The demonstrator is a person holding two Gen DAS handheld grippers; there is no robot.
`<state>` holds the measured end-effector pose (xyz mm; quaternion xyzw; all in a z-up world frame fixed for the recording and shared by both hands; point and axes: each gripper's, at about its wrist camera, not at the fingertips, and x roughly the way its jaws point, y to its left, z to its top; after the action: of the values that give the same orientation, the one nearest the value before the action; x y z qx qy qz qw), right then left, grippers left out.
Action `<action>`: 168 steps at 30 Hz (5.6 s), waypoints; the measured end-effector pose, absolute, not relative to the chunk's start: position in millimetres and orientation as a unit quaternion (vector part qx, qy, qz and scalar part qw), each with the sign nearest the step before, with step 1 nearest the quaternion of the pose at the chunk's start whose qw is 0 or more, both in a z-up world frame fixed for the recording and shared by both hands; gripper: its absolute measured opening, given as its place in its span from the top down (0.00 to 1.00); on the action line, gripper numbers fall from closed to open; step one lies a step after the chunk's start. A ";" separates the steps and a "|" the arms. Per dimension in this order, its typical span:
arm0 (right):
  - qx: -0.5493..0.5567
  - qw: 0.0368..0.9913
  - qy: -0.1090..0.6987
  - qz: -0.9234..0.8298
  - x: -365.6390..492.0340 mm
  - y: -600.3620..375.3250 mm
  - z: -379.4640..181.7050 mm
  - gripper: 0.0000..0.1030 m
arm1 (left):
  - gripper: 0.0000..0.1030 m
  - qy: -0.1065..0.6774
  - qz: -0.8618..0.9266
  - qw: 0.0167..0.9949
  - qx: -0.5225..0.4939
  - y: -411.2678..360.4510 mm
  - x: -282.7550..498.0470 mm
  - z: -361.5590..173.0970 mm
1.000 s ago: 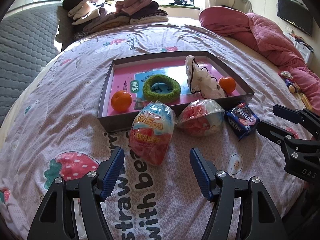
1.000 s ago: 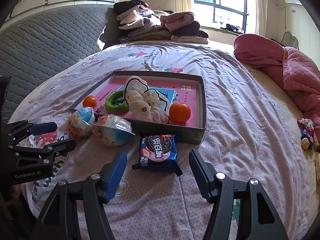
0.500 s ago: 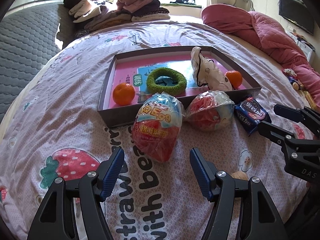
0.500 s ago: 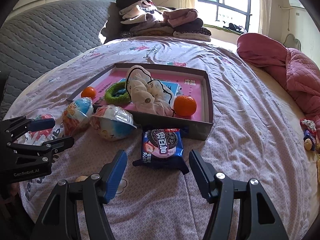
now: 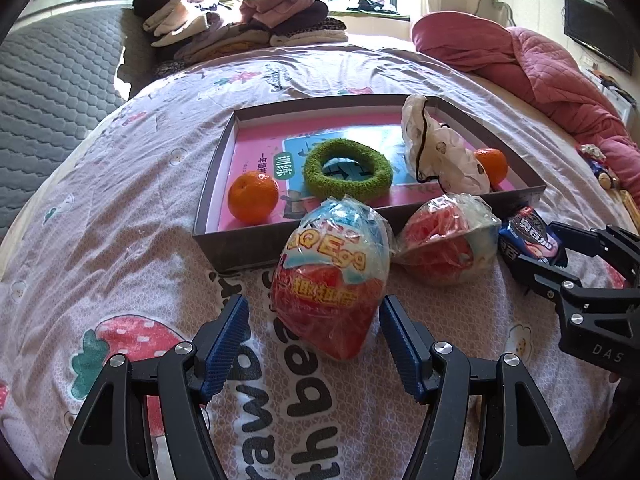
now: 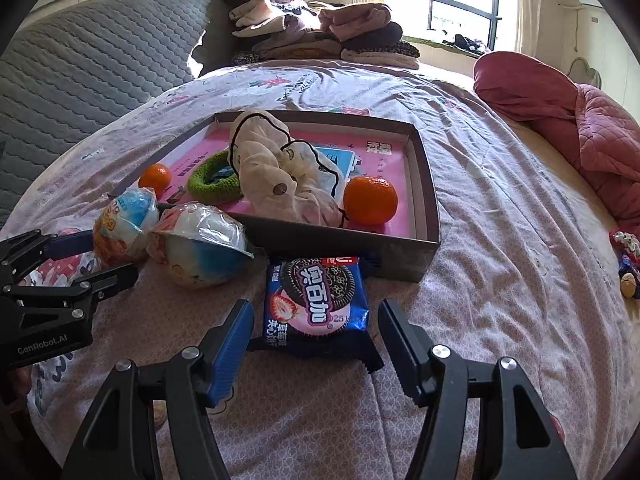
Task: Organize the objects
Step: 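Close the left tool on the QQ Egg bag while the right tool grasps the cookie pack, then lift the QQ Egg bag with the left tool while the right tool lifts the cookie pack, then carry the QQ Egg bag over the tray with the left tool while the right tool carries the cookies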
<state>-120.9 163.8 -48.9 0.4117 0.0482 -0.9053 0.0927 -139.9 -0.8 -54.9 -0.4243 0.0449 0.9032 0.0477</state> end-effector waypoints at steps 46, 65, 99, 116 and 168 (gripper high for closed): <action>0.414 0.100 0.021 -0.905 -125.4 168.4 -57.1 0.49 | 0.48 0.031 0.911 0.060 -0.407 -2.9 -151.2 -60.1; 0.388 0.099 0.008 -0.916 -114.0 179.1 -38.4 0.49 | 0.48 0.056 0.923 0.045 -0.377 -3.6 -132.0 -44.9; 0.308 0.083 -0.017 -0.948 -126.7 196.3 25.3 0.49 | 0.48 0.043 0.946 0.048 -0.318 -9.5 -137.2 23.3; 0.273 0.095 0.012 -0.957 -151.8 183.1 57.1 0.49 | 0.48 0.037 0.953 0.024 -0.301 -24.2 -165.5 44.4; 0.339 0.108 0.045 -0.933 -259.7 158.3 -4.2 0.49 | 0.48 0.052 0.925 0.018 -0.377 -18.5 -271.5 -19.5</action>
<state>-259.7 158.3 -4.2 0.3393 0.0450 -0.9334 0.1077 -271.5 -18.5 -19.5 -0.3765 0.0521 0.9248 0.0182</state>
